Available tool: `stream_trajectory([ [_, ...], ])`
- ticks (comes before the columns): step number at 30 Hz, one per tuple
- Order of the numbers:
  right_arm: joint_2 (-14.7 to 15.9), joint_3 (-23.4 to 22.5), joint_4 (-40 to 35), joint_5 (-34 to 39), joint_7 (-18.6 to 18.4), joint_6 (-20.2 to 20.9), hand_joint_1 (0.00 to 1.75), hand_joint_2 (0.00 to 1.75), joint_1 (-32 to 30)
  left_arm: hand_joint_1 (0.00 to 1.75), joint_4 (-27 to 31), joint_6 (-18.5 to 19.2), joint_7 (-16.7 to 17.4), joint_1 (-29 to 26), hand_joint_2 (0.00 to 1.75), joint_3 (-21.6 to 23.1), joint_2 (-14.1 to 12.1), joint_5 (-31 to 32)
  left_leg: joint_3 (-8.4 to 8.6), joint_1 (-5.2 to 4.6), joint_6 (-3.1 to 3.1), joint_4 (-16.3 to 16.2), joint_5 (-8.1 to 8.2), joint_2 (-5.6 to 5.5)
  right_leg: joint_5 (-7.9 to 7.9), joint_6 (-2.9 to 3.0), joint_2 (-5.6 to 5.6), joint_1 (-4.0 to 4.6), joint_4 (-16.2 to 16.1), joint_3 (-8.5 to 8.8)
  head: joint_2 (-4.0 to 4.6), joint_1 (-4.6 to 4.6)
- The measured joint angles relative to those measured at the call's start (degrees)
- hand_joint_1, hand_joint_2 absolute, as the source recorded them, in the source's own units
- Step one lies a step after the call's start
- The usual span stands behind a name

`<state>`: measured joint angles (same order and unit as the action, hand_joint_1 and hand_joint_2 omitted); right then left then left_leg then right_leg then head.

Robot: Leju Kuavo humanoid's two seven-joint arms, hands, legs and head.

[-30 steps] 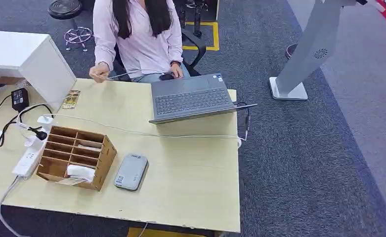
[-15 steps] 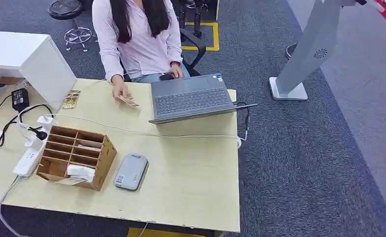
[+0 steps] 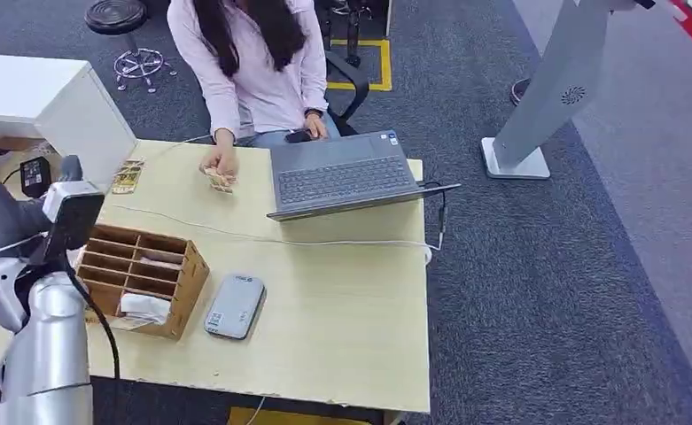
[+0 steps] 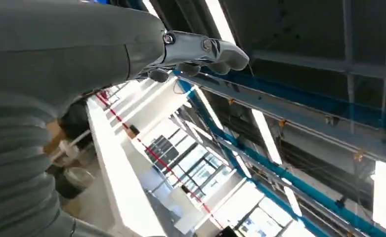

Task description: Pass the card to the sensor for recognition and then transmit it.

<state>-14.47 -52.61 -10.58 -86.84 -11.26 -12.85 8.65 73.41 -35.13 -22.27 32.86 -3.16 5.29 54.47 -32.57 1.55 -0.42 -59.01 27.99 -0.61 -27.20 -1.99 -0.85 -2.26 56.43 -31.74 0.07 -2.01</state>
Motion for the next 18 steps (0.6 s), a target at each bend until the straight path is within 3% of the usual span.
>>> stream_trajectory([
  [5, -0.13, 0.46, 0.04, -0.07, -0.11, 0.35, 0.00, 1.75, 0.39, 0.00, -4.78, -0.94, 5.35, 5.71, 1.75, 6.65, -0.31, 7.69, -0.07, 0.02, -0.01, 0.02, 0.00, 0.00, -0.01, 0.00, 0.00, 0.01, 0.01, -0.10, 0.00, 0.02],
  [8, -0.13, 0.57, 0.04, -0.07, -0.24, 0.33, 0.00, 1.75, 0.39, 0.00, -6.11, -0.96, 6.12, 7.39, 1.75, 9.08, -0.31, 8.59, -0.09, 0.02, 0.00, 0.02, 0.00, 0.02, -0.01, 0.00, -0.04, 0.01, 0.01, -0.10, 0.00, 0.02],
  [15, -0.17, 0.61, 0.04, -0.07, -0.41, 0.33, 0.00, 1.75, 0.38, 0.00, -7.76, -1.03, 6.64, 8.53, 1.75, 10.94, -0.35, 9.11, -0.09, 0.01, 0.00, 0.02, 0.00, 0.02, -0.01, 0.00, -0.03, 0.01, 0.01, -0.12, 0.00, 0.02],
  [18, -0.22, 0.63, 0.04, -0.09, -0.39, 0.22, 0.00, 1.75, 0.38, 0.00, -8.85, -0.43, 9.45, 9.47, 1.75, 11.93, -0.44, 13.99, -0.10, 0.02, -0.01, 0.01, -0.01, -0.01, -0.01, 0.00, 0.01, 0.01, 0.01, -0.15, 0.00, 0.02],
])
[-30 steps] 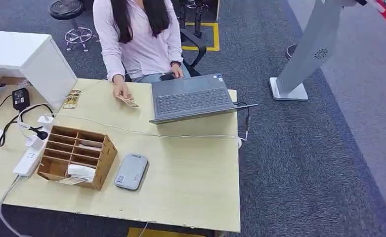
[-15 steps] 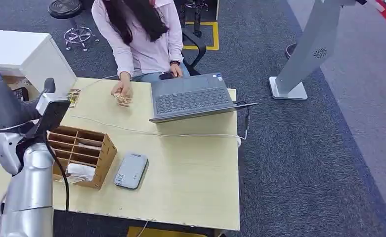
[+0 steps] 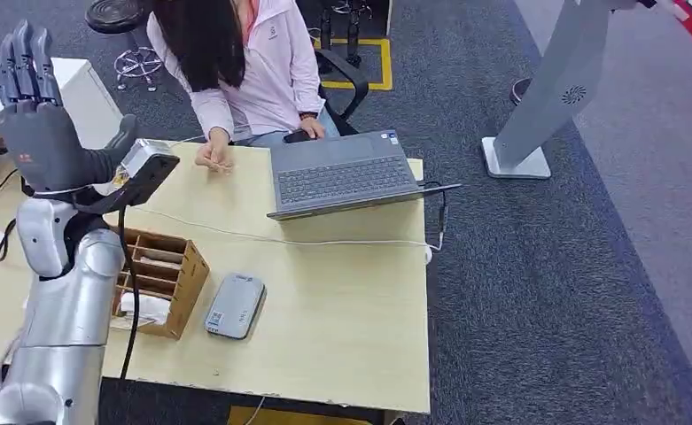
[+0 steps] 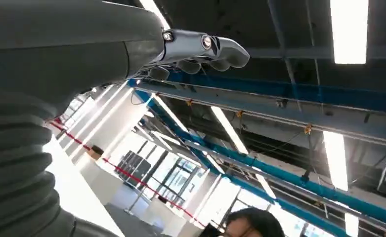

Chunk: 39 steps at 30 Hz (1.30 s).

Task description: Pass the card to the sensor for recognition and then transmit it.

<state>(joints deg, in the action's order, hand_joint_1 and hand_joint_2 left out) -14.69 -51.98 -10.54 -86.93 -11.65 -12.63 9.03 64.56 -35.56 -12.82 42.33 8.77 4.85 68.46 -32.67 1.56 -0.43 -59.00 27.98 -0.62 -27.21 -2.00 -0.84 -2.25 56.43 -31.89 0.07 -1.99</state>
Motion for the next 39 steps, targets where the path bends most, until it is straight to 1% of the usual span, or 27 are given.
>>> stream_trajectory([
  [1, 0.00, 0.00, 0.00, 0.02, -0.02, -0.04, 0.00, 1.75, 0.00, 0.00, -1.13, 1.93, 2.23, 0.99, 1.75, 0.52, -0.02, 2.88, 0.00, 0.00, 0.00, 0.00, -0.01, -0.01, 0.00, 0.00, 0.03, 0.00, 0.00, 0.00, 0.00, 0.00],
  [3, 0.00, 0.00, -0.02, 0.15, -0.11, -0.07, 0.00, 1.75, 0.07, 0.00, -4.79, 7.27, 6.58, 3.98, 1.75, 1.84, -0.02, 7.50, -0.02, 0.00, 0.04, 0.00, -0.04, -0.03, 0.01, 0.00, 0.07, 0.00, 0.00, 0.02, 0.00, 0.00],
  [4, 0.00, 0.00, -0.02, 0.26, -0.18, -0.15, 0.00, 1.75, 0.13, 0.00, -7.44, 10.61, 8.88, 5.47, 1.75, 2.88, 0.00, 9.80, -0.02, -0.01, 0.04, 0.00, -0.04, -0.01, 0.02, 0.00, 0.04, -0.01, 0.00, 0.01, 0.00, 0.00],
  [5, -0.02, 0.00, -0.02, 0.35, -0.17, -0.18, 0.00, 1.75, 0.15, 0.00, -9.47, 12.44, 10.25, 6.95, 1.75, 3.67, 0.11, 10.77, -0.02, -0.01, 0.04, -0.01, -0.04, 0.03, 0.03, 0.01, 0.01, -0.01, 0.00, 0.01, 0.00, 0.02],
  [8, -0.02, 0.00, 0.00, 0.66, -0.31, -0.77, 0.00, 1.75, 0.15, 0.00, -15.94, 16.44, 13.33, 10.44, 1.75, 6.38, 0.55, 13.06, -0.01, -0.02, 0.04, -0.02, -0.05, 0.06, 0.06, 0.02, -0.06, -0.02, 0.00, 0.00, 0.00, -0.02],
  [11, -0.02, -0.02, 0.00, 1.11, -0.42, -0.92, 0.00, 1.75, 0.14, 0.00, -21.15, 19.25, 15.34, 12.68, 1.75, 8.26, 1.27, 13.82, -0.02, -0.02, 0.04, -0.02, -0.05, 0.06, 0.06, 0.02, -0.05, -0.02, 0.00, -0.01, 0.00, 0.00],
  [13, -0.02, -0.04, 0.00, 1.24, -0.42, -1.03, 0.00, 1.75, 0.13, 0.00, -23.94, 20.61, 16.52, 13.87, 1.75, 9.07, 1.73, 14.02, -0.04, -0.02, 0.04, -0.02, -0.04, 0.06, 0.06, 0.02, -0.05, -0.01, 0.00, -0.04, 0.00, -0.02],
  [16, -0.02, -0.09, 0.00, 1.31, -0.42, -1.14, 0.00, 1.75, 0.09, 0.00, -26.69, 21.18, 17.26, 14.86, 1.75, 10.01, 2.23, 13.98, -0.06, -0.02, 0.03, -0.01, -0.04, 0.06, 0.05, 0.02, -0.06, -0.01, 0.00, -0.06, 0.00, 0.00],
  [21, -0.02, -0.09, 0.00, 1.16, -0.46, -1.29, 0.00, 1.75, -0.03, 0.00, -29.22, 20.68, 17.61, 15.00, 1.75, 10.25, 2.82, 13.63, -0.07, -0.02, 0.03, -0.01, -0.04, 0.06, 0.05, 0.02, -0.05, -0.01, 0.00, -0.06, 0.00, 0.00],
  [27, -0.02, -0.11, 0.00, 1.05, -0.50, -1.62, 0.00, 1.75, -0.13, 0.00, -30.57, 19.19, 17.46, 14.99, 1.75, 10.27, 3.08, 13.39, -0.08, -0.02, 0.04, -0.01, -0.04, 0.06, 0.05, 0.02, -0.05, -0.02, 0.00, -0.05, 0.00, 0.00],
  [28, -0.02, -0.11, 0.00, 0.98, -0.50, -1.62, 0.00, 1.75, -0.13, 0.63, -30.77, 18.79, 17.30, 14.99, 1.75, 10.27, 3.08, 13.35, -0.08, -0.02, 0.04, -0.01, -0.04, 0.05, 0.05, 0.02, -0.05, -0.01, 0.00, -0.06, 0.00, 0.00],
  [29, -0.02, -0.11, 0.00, 0.98, -0.50, -1.62, 0.00, 1.75, -0.14, 1.75, -30.99, 18.42, 17.04, 14.99, 1.75, 10.27, 3.08, 13.26, -0.08, -0.02, 0.04, -0.01, -0.04, 0.05, 0.05, 0.02, -0.05, -0.01, 0.01, -0.05, 0.00, 0.00],
  [33, -0.02, -0.11, 0.00, 0.83, -0.50, -1.60, 0.00, 1.75, -0.15, 1.75, -31.63, 17.20, 16.65, 14.88, 1.75, 10.27, 3.04, 12.78, -0.09, -0.02, 0.04, -0.01, -0.04, 0.05, 0.05, 0.02, -0.04, -0.01, 0.01, -0.06, 0.00, 0.00],
  [39, -0.02, -0.11, 0.00, 0.79, -0.50, -1.60, 0.00, 1.75, -0.16, 1.75, -32.74, 16.85, 15.73, 14.71, 1.75, 10.27, 2.95, 11.99, -0.10, -0.02, 0.04, -0.01, -0.04, 0.04, 0.05, 0.02, -0.03, -0.01, 0.01, -0.06, 0.00, 0.00],
])
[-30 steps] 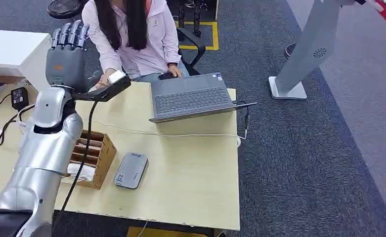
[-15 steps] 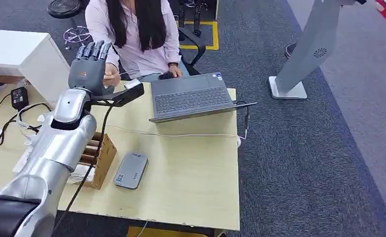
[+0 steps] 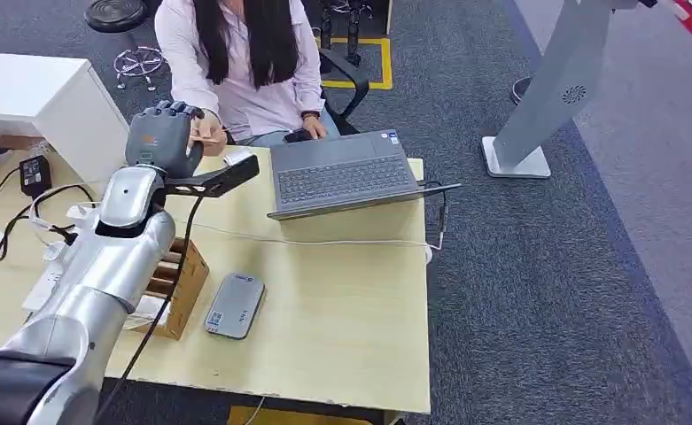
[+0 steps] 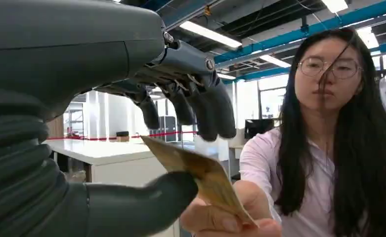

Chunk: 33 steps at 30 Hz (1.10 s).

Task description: Pass the card to the sensor for recognition and then transmit it.

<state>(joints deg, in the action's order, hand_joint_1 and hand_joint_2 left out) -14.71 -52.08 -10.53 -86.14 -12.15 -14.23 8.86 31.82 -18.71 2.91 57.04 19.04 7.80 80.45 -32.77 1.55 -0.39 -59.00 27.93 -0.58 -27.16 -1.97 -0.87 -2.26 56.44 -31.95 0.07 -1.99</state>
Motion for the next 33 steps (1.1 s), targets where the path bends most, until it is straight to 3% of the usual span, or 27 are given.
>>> stream_trajectory([
  [9, 0.00, 0.00, 0.00, 0.00, 0.00, 0.02, 0.00, 1.75, -0.01, 1.75, -0.65, -0.50, -0.22, -0.19, 1.75, 0.00, -0.02, -0.41, 0.00, 0.00, 0.00, 0.00, 0.00, -0.01, 0.00, 0.00, 0.01, 0.00, 0.00, 0.00, 0.00, 0.00],
  [14, 0.00, 0.00, 0.00, 0.22, 0.30, -0.50, 0.00, 1.75, -0.16, 1.75, -0.55, -3.21, -3.82, -1.13, 1.75, 0.00, 0.02, -2.01, 0.00, 0.00, 0.00, 0.00, 0.00, -0.01, 0.00, 0.00, 0.01, 0.00, 0.00, 0.00, 0.00, 0.00],
  [18, 0.00, -0.37, 0.00, 1.00, 0.44, -1.33, 0.00, 1.75, -0.44, 1.75, 3.58, -4.00, -6.36, -4.81, 1.75, 0.78, 0.37, -2.67, 0.00, -0.01, 0.00, 0.00, 0.01, -0.01, -0.01, 0.00, 0.00, -0.01, -0.01, 0.00, 0.00, 0.00],
  [23, 0.00, -0.83, 0.00, 1.20, 0.46, -1.55, 0.00, 1.75, -0.89, 1.75, 10.34, -3.85, -6.36, -10.17, 1.75, 2.75, 0.46, -3.28, -0.03, -0.01, 0.00, 0.00, 0.01, -0.03, -0.03, -0.03, 0.02, -0.01, -0.01, 0.00, 0.00, 0.00],
  [33, 0.00, -1.36, 0.00, 1.20, 0.48, -1.53, 0.00, 1.75, -1.06, 1.75, 14.23, -3.74, -6.34, -12.21, 1.75, 2.99, 0.46, -3.34, -0.02, 0.00, 0.00, 0.00, 0.00, -0.02, -0.02, -0.02, 0.02, 0.00, 0.00, 0.00, 0.00, 0.02],
])
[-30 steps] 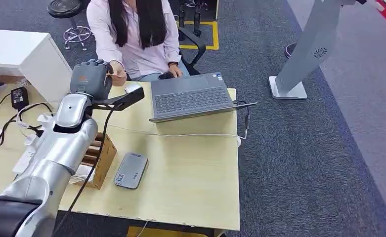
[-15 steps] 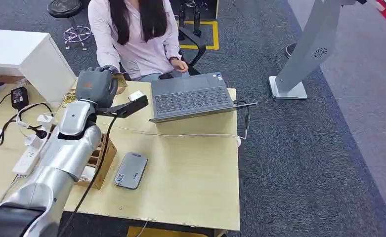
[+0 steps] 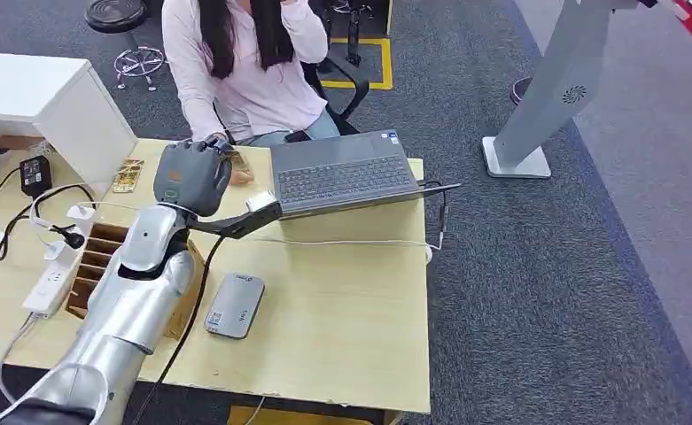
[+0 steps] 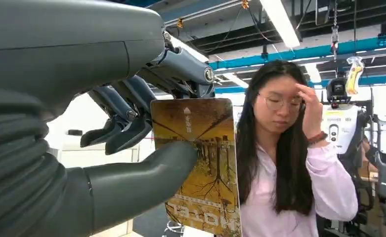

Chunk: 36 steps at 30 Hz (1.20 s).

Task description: Pass the card to the sensor for recognition and then transmit it.

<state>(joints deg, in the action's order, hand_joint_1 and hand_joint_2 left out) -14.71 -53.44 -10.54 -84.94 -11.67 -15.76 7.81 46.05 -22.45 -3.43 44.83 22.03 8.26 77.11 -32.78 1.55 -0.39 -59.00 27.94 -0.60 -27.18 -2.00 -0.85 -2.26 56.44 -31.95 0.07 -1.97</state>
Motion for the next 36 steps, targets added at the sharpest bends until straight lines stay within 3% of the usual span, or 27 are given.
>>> stream_trajectory([
  [7, 0.00, -0.09, 0.00, 0.39, 0.00, -0.20, 0.00, 1.75, -0.03, 1.75, 1.16, -0.31, -1.18, -0.66, 1.75, 0.87, -0.07, -0.88, -0.01, 0.00, 0.00, 0.00, 0.01, 0.00, 0.00, 0.00, 0.00, 0.00, 0.00, 0.00, 0.00, -0.02],
  [14, 0.00, -0.92, 0.00, 1.57, 0.55, -1.57, 0.00, 1.75, -0.54, 1.75, 10.37, -2.34, -1.90, -10.14, 1.75, 4.81, -1.13, -1.48, -0.03, 0.00, 0.00, 0.02, 0.02, -0.02, -0.04, -0.02, 0.02, 0.00, -0.01, -0.01, 0.00, 0.00],
  [20, 0.04, -1.71, 0.00, 2.21, 0.39, -1.84, 0.00, 1.75, -0.91, 1.75, 16.57, -5.34, -1.70, -17.02, 1.75, 7.13, -2.73, -1.88, -0.03, 0.00, 0.00, 0.03, 0.02, -0.01, -0.04, -0.02, 0.02, 0.00, -0.01, -0.01, 0.00, -0.02],
  [28, 0.20, -2.64, 0.00, 3.21, 0.39, -2.19, 0.00, 1.75, -1.35, 1.75, 22.62, -14.03, 0.33, -24.44, 1.75, 7.78, -5.38, 3.43, -0.03, 0.00, 0.00, 0.03, 0.02, -0.01, -0.05, -0.02, 0.02, 0.00, -0.01, -0.01, 0.00, -0.02],
  [36, 0.33, -3.32, 0.00, 4.18, 0.46, -2.84, 0.00, 1.75, -1.73, 1.75, 26.23, -15.63, 0.00, -30.61, 1.75, 7.78, -7.28, 5.51, -0.03, 0.00, 0.01, 0.04, 0.03, -0.02, -0.09, -0.03, 0.03, 0.00, -0.02, -0.01, 0.00, -0.02],
])
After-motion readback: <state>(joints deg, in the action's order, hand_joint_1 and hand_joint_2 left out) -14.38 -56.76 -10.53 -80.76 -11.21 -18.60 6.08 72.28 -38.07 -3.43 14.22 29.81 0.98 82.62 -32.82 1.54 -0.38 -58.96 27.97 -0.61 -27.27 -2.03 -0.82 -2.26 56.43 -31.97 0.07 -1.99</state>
